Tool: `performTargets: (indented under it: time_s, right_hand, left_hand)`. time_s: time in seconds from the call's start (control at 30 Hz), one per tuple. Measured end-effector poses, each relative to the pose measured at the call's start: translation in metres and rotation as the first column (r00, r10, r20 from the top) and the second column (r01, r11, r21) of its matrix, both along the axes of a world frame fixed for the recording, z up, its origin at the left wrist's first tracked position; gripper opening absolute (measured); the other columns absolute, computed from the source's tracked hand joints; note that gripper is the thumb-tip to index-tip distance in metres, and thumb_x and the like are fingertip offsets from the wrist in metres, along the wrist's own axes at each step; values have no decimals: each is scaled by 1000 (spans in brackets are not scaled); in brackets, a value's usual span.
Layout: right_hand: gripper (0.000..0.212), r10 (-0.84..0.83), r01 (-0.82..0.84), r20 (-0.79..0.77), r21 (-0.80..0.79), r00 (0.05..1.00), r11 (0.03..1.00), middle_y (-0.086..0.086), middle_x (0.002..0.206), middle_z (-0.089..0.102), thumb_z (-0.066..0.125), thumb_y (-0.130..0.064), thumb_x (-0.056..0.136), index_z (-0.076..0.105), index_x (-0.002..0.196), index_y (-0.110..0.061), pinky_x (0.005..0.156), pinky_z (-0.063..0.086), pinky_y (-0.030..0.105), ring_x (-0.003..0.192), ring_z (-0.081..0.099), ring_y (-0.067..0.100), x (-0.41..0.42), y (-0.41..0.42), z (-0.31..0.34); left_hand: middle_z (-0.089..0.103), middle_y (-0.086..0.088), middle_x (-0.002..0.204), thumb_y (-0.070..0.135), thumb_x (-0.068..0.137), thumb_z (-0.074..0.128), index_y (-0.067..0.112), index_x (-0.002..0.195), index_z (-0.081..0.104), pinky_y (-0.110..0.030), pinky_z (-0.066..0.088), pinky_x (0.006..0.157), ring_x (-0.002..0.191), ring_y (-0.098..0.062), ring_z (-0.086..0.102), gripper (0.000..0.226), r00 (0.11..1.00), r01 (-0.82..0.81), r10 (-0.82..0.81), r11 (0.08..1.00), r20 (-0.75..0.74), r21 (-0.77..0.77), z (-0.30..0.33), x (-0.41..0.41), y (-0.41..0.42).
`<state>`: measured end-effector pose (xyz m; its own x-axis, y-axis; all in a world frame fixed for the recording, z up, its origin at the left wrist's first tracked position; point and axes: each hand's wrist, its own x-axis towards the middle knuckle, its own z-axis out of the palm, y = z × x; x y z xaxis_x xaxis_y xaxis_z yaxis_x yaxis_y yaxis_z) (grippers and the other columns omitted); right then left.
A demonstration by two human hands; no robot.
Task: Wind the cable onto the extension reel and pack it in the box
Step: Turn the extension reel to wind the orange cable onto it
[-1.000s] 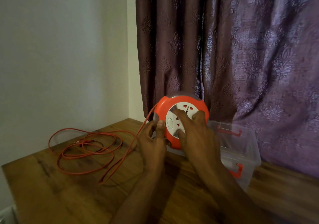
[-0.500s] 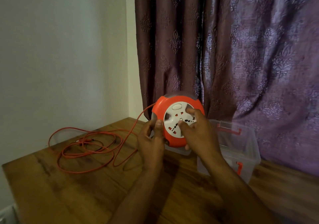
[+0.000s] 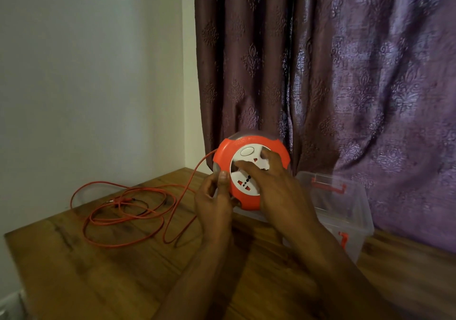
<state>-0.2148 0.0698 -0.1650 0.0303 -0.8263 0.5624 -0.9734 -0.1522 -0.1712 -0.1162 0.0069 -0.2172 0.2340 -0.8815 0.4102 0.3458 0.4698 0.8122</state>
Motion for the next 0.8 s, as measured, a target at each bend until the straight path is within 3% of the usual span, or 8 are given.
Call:
performTargets:
  time_s: [0.13,0.27,0.37,0.5,0.6,0.67,0.8]
  right_hand:
    - [59,-36,39,-79,31,996,999,3,158,1,50,-32,91,23,141,-50,99,45,47,131,39,36,-6,0,0]
    - [61,-106,102,-82,-45,991,994,7,153,14,51,-33,91,19,140,-53,87,50,43,115,53,38,-9,-2,-6]
    - [63,-128,127,2,-120,992,985,8,136,35,53,-38,90,17,139,-53,77,52,40,104,58,33,-11,-7,-7]
    - [63,-156,170,93,-169,983,971,5,127,51,56,-57,83,27,138,-49,76,49,37,104,59,31,-12,-7,-8]
    - [62,-182,211,149,-212,972,954,3,113,64,53,-66,80,33,135,-45,72,47,35,99,61,28,-11,-6,-7]
    - [59,-196,240,219,-196,956,951,6,106,67,53,-66,79,36,131,-44,71,48,37,97,62,32,-11,-7,-7]
    - [54,-201,255,343,-122,918,959,12,112,63,52,-66,80,40,126,-41,74,46,39,100,59,37,-15,-6,-3]
  left_hand:
    - [75,1,102,43,91,57,22,106,70,-31,63,70,90,-18,74,29,999,-8,9,1000,38,-14,0,-2,0]
    - [75,3,102,44,90,58,24,108,70,-35,63,71,92,-18,74,30,999,-12,13,1000,48,-8,-1,-4,1]
    - [75,2,105,50,84,60,25,107,69,-41,63,74,95,-19,73,35,999,12,-11,1000,46,-10,0,-4,2]
    - [75,5,103,54,81,59,33,99,69,-37,63,72,96,-19,72,30,998,8,-6,1000,68,-28,-1,-6,4]
    - [74,5,106,55,82,59,31,102,70,-44,62,76,98,-20,72,33,996,4,-1,999,84,-32,-2,-6,4]
    - [74,6,106,55,83,58,33,102,71,-46,62,77,98,-19,72,32,995,-8,12,999,97,-45,-1,-6,4]
    - [74,5,107,54,85,58,29,106,71,-48,62,76,96,-20,72,35,994,-4,10,998,113,-61,-2,-7,4]
